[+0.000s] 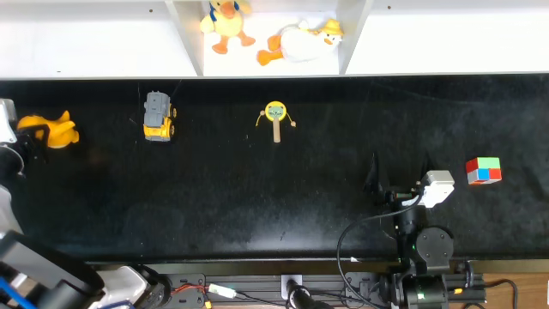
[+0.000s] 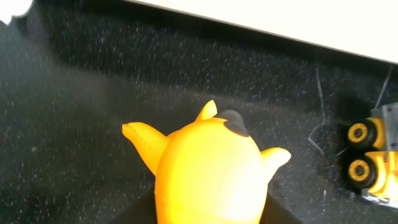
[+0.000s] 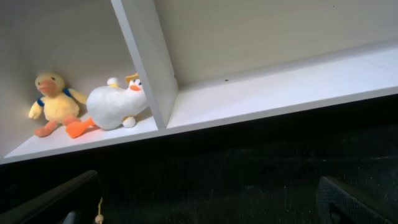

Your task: Store Toys

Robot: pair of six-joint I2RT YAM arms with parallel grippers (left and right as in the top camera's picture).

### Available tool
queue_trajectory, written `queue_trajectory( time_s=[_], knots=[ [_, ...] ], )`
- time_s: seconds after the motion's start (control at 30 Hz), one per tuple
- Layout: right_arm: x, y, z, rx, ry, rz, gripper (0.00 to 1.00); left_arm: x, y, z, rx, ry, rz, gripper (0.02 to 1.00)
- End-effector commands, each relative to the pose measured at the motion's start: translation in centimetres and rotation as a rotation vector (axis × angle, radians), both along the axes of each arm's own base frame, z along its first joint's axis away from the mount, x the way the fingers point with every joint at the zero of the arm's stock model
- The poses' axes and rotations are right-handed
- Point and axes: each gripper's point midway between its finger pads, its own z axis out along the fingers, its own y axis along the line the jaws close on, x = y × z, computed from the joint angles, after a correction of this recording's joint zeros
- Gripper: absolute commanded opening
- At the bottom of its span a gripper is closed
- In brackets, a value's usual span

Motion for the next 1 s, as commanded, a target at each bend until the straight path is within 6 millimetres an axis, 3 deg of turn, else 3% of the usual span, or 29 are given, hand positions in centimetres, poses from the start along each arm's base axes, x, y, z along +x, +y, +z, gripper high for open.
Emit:
queue_trajectory(
  time_s=[0.03,0.23,0.47,1.0],
  knots=[
    [0.0,0.0,-0.4,0.007,0.003,-0.005,0.993,0.5,-1.7,4.8,0.064,-0.109,-0.041,0.2],
    [0.0,0.0,-0.4,0.007,0.003,-0.005,1.0,2.3,-3.6,8.2,0.163,-0.205,-0.112,0.205],
    [0.0,0.0,-0.4,0.007,0.003,-0.005,0.996,5.3,-4.6,9.7,0.244,-0.281,-0.154,0.205],
    [0.0,0.0,-0.4,0.007,0.003,-0.005,0.996,9.3,-1.8,8.8,0.189,-0.36,-0.01,0.277]
  ],
)
